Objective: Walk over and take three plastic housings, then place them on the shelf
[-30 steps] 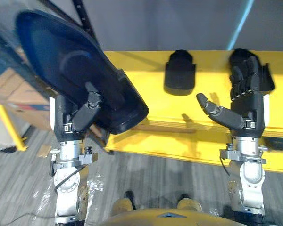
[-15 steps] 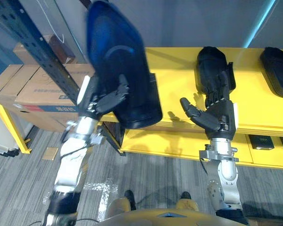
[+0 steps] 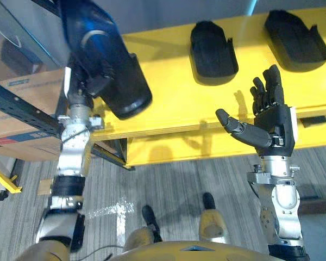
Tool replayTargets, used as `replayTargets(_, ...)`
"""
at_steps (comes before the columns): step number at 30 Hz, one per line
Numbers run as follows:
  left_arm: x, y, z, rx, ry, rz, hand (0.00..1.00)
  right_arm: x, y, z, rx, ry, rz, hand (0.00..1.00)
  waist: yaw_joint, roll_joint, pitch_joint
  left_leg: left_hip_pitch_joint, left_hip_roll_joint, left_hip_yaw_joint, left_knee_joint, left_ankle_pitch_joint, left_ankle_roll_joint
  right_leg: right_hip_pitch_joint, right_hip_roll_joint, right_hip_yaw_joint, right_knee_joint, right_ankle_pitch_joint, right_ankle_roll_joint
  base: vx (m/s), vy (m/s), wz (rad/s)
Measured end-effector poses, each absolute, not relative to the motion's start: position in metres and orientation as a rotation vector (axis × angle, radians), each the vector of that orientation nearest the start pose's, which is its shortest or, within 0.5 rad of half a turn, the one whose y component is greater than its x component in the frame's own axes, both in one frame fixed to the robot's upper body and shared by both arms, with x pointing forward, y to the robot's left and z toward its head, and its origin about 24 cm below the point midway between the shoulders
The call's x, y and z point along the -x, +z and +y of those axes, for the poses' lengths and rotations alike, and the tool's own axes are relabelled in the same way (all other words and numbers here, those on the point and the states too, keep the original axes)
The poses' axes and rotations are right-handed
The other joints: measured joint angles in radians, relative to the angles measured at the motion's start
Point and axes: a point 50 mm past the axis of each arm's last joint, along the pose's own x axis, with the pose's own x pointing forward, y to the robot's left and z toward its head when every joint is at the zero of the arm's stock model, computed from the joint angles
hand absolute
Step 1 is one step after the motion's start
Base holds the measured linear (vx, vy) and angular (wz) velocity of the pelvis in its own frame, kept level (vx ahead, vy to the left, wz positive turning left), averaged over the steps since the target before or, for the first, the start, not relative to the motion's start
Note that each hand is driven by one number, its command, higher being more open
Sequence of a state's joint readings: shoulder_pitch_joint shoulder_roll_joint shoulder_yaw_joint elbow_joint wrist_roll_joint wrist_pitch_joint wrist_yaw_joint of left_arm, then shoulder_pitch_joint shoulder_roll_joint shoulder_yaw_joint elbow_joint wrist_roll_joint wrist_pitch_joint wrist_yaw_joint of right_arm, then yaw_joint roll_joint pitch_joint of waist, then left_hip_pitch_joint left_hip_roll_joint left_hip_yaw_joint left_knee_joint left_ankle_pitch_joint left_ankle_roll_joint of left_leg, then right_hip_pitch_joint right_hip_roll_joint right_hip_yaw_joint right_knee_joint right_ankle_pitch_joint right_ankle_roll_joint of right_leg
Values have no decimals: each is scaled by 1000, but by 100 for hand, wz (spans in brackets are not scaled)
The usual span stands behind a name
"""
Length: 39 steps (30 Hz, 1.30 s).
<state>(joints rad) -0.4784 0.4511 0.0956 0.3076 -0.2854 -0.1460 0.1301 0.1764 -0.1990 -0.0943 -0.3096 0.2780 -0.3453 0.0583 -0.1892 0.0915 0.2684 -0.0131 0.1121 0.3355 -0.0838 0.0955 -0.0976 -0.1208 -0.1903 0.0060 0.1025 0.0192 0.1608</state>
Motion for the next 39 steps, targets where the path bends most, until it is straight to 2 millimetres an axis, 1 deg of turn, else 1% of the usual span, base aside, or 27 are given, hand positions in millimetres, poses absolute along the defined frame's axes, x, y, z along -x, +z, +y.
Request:
replayTargets(3, -341, 172, 258, -101, 246, -382, 0, -204, 110, -204, -26, -19, -477, 100, -14, 5, 20, 2, -1, 10, 0, 1, 2, -9, 0, 7, 9, -1, -1, 26, 4, -15)
replayTargets(4, -348, 185, 264, -128, 261, -392, 0, -204, 111, -202, -27, -3, -478, 100, -21, 9, 30, 0, -1, 27, 0, 2, 3, -25, 3, 26, 16, -1, -2, 19, 3, -20)
replayTargets(5, -349, 187, 265, -133, 261, -393, 0, -204, 111, -201, -27, 0, -479, 100, -24, 9, 32, 0, -1, 27, 0, 2, 3, -25, 3, 26, 17, -1, -2, 21, 1, -17)
replayTargets(6, -354, 195, 269, -158, 259, -392, 0, -204, 111, -199, -22, 20, -478, 100, -36, 13, 42, -1, -1, 28, 0, 2, 3, -28, 2, 27, 21, -2, -2, 7, 0, -6)
replayTargets(7, -360, 208, 271, -181, 244, -390, 0, -203, 113, -196, -8, 51, -480, 100, -43, 16, 59, 2, -1, 35, 0, 4, 5, -30, 3, 33, 26, -2, -2, -3, 1, -8)
replayTargets(10, -365, 218, 272, -189, 218, -376, 0, -201, 117, -190, 0, 96, -487, 100, -56, 23, 81, 5, -3, 39, 0, 5, 7, -36, 2, 41, 38, -7, -2, -11, 0, -4)
replayTargets(12, -369, 219, 273, -180, 192, -343, 0, -199, 115, -184, -6, 123, -480, 100, -65, 29, 88, 4, -2, 42, 0, 7, 8, -38, 2, 43, 44, -10, 0, -16, -2, -1)
replayTargets(14, -372, 220, 272, -187, 172, -320, 0, -198, 115, -184, -9, 119, -476, 100, -64, 30, 88, 2, -3, 45, -1, 7, 8, -48, 2, 48, 59, -16, 0, -29, -5, -3)
replayTargets(21, -379, 224, 284, -231, 185, -198, 0, -199, 113, -179, -27, 118, -459, 100, -63, 33, 95, -14, -4, 46, -1, 16, 9, -71, 1, 49, 72, -16, 2, -1, -3, 1)
replayTargets(23, -378, 223, 290, -242, 184, -159, 0, -200, 113, -178, -29, 118, -452, 100, -65, 34, 95, -14, -4, 47, -1, 16, 9, -70, 1, 50, 72, -16, 1, 0, 0, 0)
replayTargets(25, -378, 221, 295, -270, 191, -115, 0, -198, 117, -177, -32, 115, -467, 100, -65, 41, 102, -14, -4, 46, -1, 16, 9, -70, 1, 50, 72, -16, 1, 0, 0, 0)
replayTargets(27, -379, 217, 298, -262, 198, -79, 0, -199, 119, -176, -26, 124, -473, 100, -64, 44, 104, -14, -2, 44, -1, 16, 8, -69, 1, 49, 74, -16, 1, 0, 0, 0)
replayTargets(32, -377, 213, 306, -269, 190, -41, 0, -198, 118, -173, -13, 156, -461, 100, -65, 44, 106, -13, -2, 44, -1, 15, 7, -70, 1, 49, 78, -17, 0, 0, 0, 0)
replayTargets(33, -377, 212, 307, -270, 188, -39, 100, -198, 118, -174, -14, 151, -461, 100, -65, 44, 108, -13, -1, 44, -1, 14, 5, -70, 1, 48, 79, -17, 0, 0, 0, 0)
replayTargets(37, -377, 211, 306, -287, 182, -31, 100, -199, 119, -174, -17, 138, -465, 100, -67, 42, 123, -13, 1, 45, -4, 13, 3, -72, -1, 49, 84, -18, 0, 0, 0, 0)
replayTargets(39, -378, 202, 306, -400, 208, 18, 100, -200, 120, -174, -18, 143, -471, 100, -69, 41, 125, -15, 1, 48, -4, 12, 2, -77, -2, 51, 85, -18, 0, 9, -3, -2)
